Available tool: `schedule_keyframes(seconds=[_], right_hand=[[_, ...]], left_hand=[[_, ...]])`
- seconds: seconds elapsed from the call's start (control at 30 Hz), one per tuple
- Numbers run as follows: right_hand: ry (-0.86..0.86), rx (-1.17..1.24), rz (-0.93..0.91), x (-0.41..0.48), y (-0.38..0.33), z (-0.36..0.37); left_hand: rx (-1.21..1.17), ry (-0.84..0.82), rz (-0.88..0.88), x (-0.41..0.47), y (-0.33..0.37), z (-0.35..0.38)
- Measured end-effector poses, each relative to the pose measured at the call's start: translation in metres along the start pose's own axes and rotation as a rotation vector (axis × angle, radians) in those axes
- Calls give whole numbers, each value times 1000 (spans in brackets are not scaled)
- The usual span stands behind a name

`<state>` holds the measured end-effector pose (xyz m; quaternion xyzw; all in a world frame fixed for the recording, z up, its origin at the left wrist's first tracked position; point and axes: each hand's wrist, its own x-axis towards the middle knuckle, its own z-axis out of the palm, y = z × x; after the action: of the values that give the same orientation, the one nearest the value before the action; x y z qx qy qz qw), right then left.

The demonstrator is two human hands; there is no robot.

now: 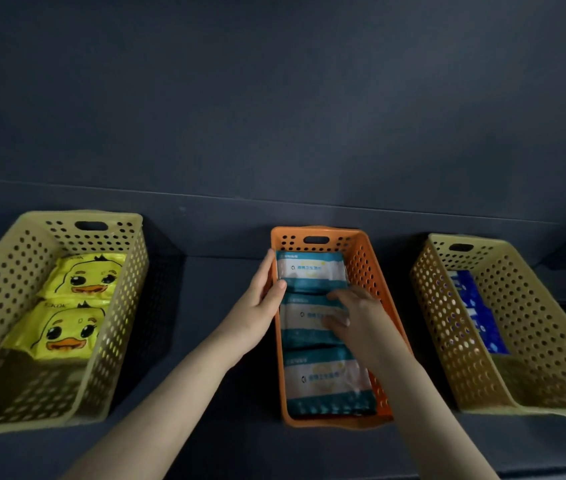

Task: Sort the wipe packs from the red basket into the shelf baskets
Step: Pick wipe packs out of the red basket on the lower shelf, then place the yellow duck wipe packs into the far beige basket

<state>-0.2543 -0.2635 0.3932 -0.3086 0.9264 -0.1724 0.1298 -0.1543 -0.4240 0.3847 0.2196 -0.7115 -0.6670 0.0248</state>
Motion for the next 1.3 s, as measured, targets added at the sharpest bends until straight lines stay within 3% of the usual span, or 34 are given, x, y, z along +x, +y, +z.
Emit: schedule_keyframes(seconds=[0.2, 0.3, 0.4, 0.6, 0.7, 0.97, 1.3], right_hand=[[8, 122, 11, 6, 7, 2], [40, 152, 0, -7, 6, -4], [177, 137, -44, -35, 0, -10], [492, 186, -13, -132, -20, 7], [579, 250, 87, -204, -34, 38], [342, 415, 393, -391, -48, 135], [265, 493, 742, -514, 35, 187]], left_hand=[[25, 100, 23, 1, 0, 3], [172, 126, 31, -9, 1, -1], [332, 170, 45, -34, 0, -11], [292, 254, 146, -139, -28, -40], [265, 239, 161, -207, -57, -50], [199, 208, 70, -351, -156, -28], [269, -129, -94, -400, -238, 77]])
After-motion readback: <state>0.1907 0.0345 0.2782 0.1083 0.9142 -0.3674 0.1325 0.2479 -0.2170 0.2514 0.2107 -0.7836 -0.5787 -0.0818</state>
